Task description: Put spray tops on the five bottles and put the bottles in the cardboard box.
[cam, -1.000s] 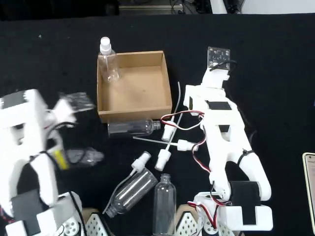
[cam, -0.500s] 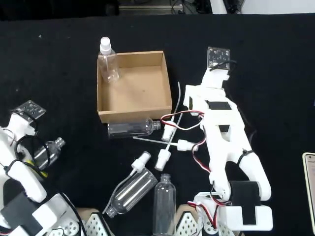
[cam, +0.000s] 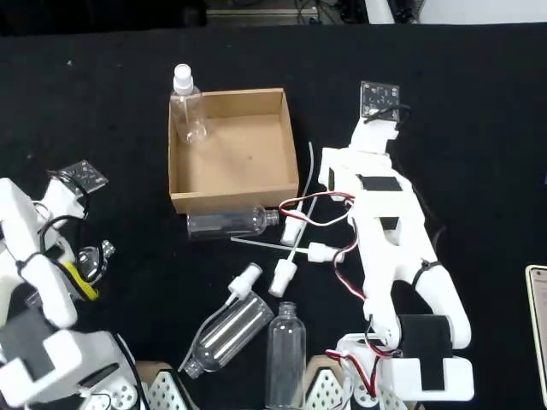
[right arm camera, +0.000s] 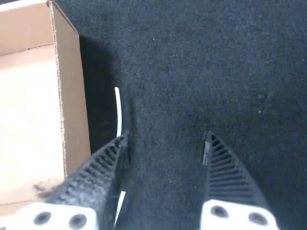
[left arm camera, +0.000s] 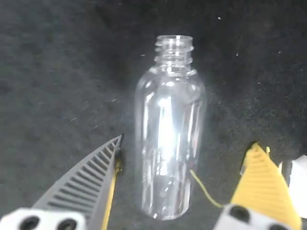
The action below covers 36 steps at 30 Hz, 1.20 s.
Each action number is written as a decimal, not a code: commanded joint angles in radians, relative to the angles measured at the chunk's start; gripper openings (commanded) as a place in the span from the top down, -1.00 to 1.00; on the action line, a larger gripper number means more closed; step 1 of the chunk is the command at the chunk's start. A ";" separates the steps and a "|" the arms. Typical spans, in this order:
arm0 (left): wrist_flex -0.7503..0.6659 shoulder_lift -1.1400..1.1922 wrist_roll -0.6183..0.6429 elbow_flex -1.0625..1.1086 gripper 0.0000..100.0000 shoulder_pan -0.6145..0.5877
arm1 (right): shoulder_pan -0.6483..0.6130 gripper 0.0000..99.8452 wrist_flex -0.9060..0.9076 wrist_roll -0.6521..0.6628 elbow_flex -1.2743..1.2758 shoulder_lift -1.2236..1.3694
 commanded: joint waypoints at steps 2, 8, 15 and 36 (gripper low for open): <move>-0.137 0.114 0.021 -0.050 0.29 0.008 | 0.017 0.58 -0.015 0.000 -0.007 -0.059; -0.181 0.150 0.021 -0.041 0.29 -0.027 | 0.020 0.58 -0.014 0.000 -0.008 -0.059; -0.269 0.153 0.055 -0.041 0.30 -0.105 | 0.020 0.58 -0.014 0.000 -0.010 -0.059; -0.250 0.153 0.799 -0.160 0.47 -0.282 | 0.017 0.58 -0.014 0.000 -0.008 -0.059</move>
